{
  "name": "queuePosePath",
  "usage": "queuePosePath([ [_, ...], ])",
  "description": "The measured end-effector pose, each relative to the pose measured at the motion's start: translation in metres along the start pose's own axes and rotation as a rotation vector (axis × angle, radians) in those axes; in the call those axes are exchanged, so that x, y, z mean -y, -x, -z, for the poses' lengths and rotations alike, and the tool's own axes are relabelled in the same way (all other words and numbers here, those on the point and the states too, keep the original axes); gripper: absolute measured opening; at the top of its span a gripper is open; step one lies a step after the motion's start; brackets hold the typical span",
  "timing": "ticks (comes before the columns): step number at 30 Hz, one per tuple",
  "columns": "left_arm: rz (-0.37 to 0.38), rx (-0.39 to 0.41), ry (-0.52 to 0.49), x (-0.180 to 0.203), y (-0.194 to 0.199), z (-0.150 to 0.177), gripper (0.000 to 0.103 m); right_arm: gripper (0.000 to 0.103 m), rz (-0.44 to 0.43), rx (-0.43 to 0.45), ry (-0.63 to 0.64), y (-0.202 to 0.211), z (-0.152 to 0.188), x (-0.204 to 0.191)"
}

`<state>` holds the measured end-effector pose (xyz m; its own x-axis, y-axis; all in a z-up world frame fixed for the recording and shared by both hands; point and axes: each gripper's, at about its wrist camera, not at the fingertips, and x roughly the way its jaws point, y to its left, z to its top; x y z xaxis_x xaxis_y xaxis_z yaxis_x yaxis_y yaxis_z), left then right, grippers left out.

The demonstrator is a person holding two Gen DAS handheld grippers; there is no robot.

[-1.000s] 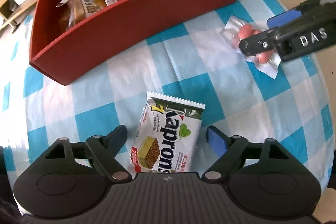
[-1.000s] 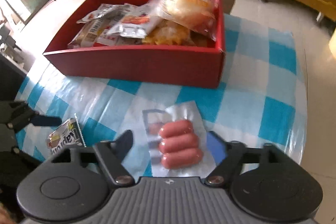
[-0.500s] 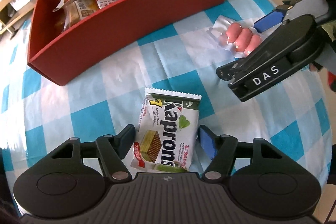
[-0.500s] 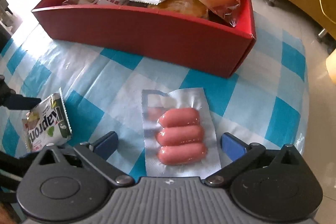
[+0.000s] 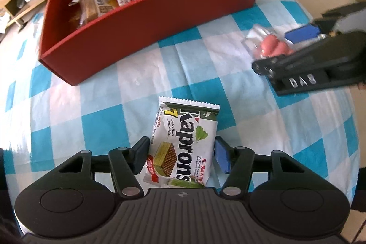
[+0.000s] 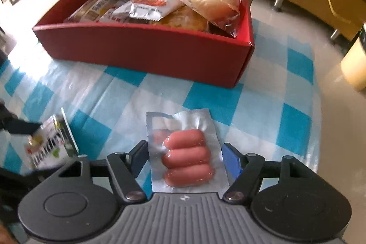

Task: Organize snacks
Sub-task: 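Lift the Kaprons wafer with the left tool while the right tool carries the sausages toward the box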

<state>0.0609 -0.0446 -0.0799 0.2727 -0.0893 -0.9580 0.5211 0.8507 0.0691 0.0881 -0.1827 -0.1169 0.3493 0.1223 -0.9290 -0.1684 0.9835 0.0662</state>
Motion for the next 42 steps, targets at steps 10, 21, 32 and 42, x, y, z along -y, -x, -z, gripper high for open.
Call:
queuePosePath([
  [10, 0.023, 0.085, 0.101, -0.017, 0.024, -0.021, 0.067, 0.066, -0.014, 0.129, -0.065, 0.036, -0.013, 0.002],
  [21, -0.019, 0.143, 0.120, -0.018, 0.037, -0.032, 0.067, 0.066, -0.025, 0.192, -0.079, 0.048, -0.028, 0.006],
  [32, -0.050, 0.212, 0.141, -0.021, 0.051, -0.043, 0.067, 0.066, -0.026, 0.245, -0.099, 0.060, -0.041, 0.011],
  [42, -0.091, 0.275, 0.157, -0.025, 0.062, -0.057, 0.067, 0.066, -0.032, 0.299, -0.119, 0.069, -0.055, 0.015],
])
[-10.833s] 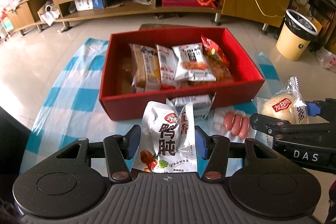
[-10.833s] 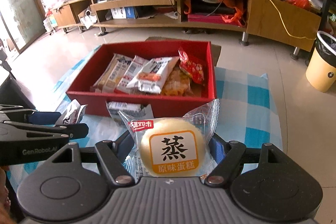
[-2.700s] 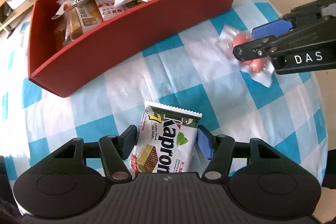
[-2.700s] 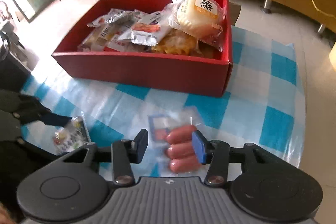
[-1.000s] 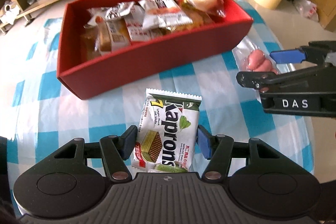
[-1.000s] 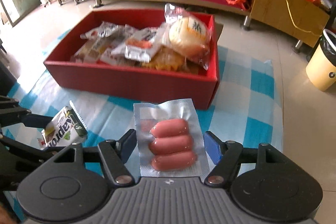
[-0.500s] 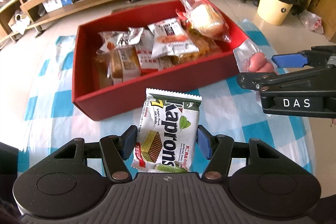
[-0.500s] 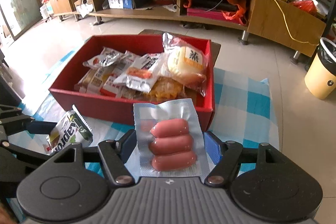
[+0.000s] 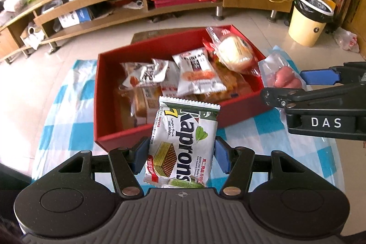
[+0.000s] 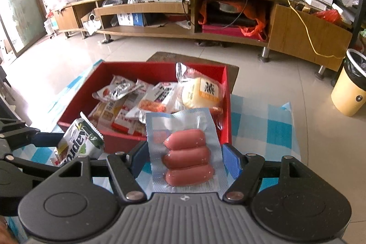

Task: Organize snacks
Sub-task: 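Lift the Kaprons wafer with the left tool while the right tool carries the sausages toward the box, then lower the Kaprons wafer and sausage pack into the red box and open both tools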

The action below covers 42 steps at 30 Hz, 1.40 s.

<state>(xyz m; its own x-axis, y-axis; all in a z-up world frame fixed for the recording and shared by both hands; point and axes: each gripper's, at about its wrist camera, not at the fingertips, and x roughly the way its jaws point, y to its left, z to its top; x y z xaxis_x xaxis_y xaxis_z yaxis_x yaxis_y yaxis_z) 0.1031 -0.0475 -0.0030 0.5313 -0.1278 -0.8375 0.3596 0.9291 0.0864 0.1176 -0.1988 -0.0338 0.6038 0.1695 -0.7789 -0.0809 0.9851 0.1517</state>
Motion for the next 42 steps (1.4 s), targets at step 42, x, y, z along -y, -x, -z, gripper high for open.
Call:
queuePosePath([
  [42, -0.098, 0.055, 0.158, -0.033, -0.046, -0.084, 0.067, 0.066, 0.016, 0.048, -0.094, -0.057, -0.070, 0.010],
])
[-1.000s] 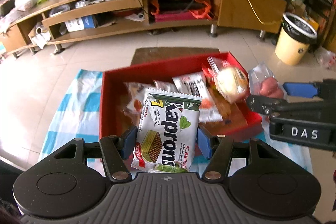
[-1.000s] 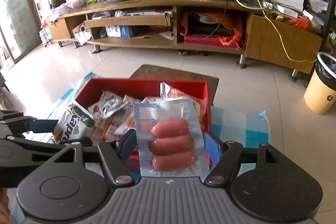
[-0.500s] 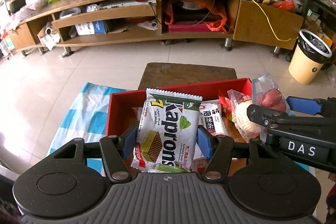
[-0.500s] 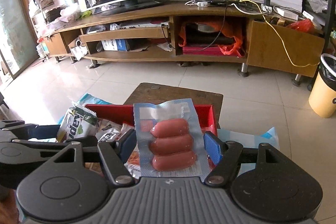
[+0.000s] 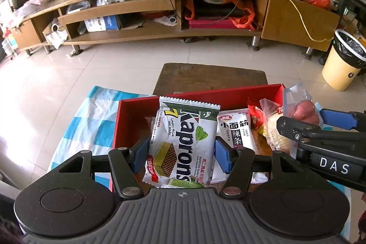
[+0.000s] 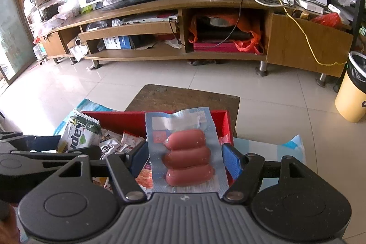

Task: Organize snacks
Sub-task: 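Lower the Kaprons wafer and sausage pack into the red box and open both tools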

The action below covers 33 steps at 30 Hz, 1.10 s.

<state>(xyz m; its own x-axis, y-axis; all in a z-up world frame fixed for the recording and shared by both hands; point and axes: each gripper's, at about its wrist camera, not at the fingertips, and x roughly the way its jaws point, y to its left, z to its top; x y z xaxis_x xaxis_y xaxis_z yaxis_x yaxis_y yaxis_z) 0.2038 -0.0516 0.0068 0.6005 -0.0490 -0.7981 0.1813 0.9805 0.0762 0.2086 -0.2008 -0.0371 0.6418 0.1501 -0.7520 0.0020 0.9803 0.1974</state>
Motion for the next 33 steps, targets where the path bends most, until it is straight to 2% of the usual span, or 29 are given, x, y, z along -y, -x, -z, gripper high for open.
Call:
queuePosePath([
  [17, -0.023, -0.099, -0.010, 0.000, -0.031, 0.006, 0.068, 0.069, 0.013, -0.080, 0.007, -0.029, 0.003, -0.002],
  [21, -0.034, -0.100, -0.008, -0.001, -0.031, 0.006, 0.078, 0.070, 0.023, -0.099, 0.005, -0.033, 0.005, -0.001],
  [33, -0.026, -0.092, 0.018, -0.008, -0.015, 0.009, 0.086, 0.072, 0.008, -0.067, -0.008, -0.017, 0.006, 0.001],
])
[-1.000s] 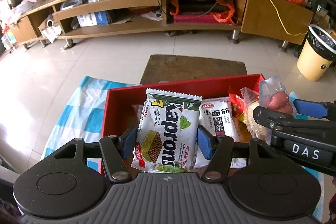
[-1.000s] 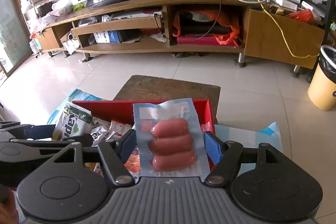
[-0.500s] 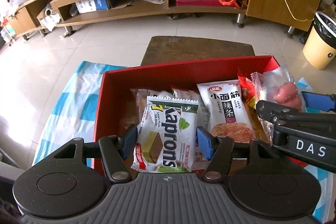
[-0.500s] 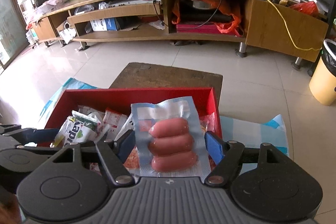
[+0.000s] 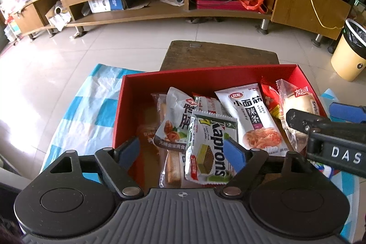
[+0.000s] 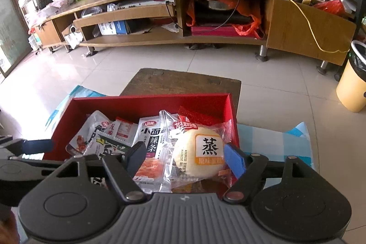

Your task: Organize snacks

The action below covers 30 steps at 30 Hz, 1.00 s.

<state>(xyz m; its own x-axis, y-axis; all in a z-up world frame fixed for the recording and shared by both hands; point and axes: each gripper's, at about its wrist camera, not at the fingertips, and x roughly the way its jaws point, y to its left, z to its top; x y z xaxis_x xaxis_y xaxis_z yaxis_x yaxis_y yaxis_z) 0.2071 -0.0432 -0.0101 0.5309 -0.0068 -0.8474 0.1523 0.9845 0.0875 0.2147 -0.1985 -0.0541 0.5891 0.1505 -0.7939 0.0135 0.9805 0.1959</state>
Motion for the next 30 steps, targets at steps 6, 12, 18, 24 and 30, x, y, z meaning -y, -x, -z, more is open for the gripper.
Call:
queuePosePath([
  [6, -0.002, 0.016, -0.004, 0.000, 0.015, 0.009, 0.088, 0.072, 0.020, 0.014, 0.009, 0.017, 0.008, -0.003],
  [12, 0.024, 0.009, 0.022, -0.004, 0.030, 0.030, 0.091, 0.072, 0.030, 0.004, 0.015, 0.039, 0.027, -0.005],
  [18, 0.030, 0.011, 0.012, -0.001, 0.046, 0.053, 0.095, 0.072, 0.027, -0.009, 0.008, 0.061, 0.052, -0.008],
  [24, 0.047, 0.031, 0.030, -0.004, 0.067, 0.070, 0.097, 0.074, 0.021, 0.007, -0.015, 0.086, 0.072, -0.011],
  [30, 0.043, 0.040, 0.025, -0.005, 0.084, 0.091, 0.097, 0.074, 0.024, 0.009, -0.030, 0.103, 0.093, -0.016],
])
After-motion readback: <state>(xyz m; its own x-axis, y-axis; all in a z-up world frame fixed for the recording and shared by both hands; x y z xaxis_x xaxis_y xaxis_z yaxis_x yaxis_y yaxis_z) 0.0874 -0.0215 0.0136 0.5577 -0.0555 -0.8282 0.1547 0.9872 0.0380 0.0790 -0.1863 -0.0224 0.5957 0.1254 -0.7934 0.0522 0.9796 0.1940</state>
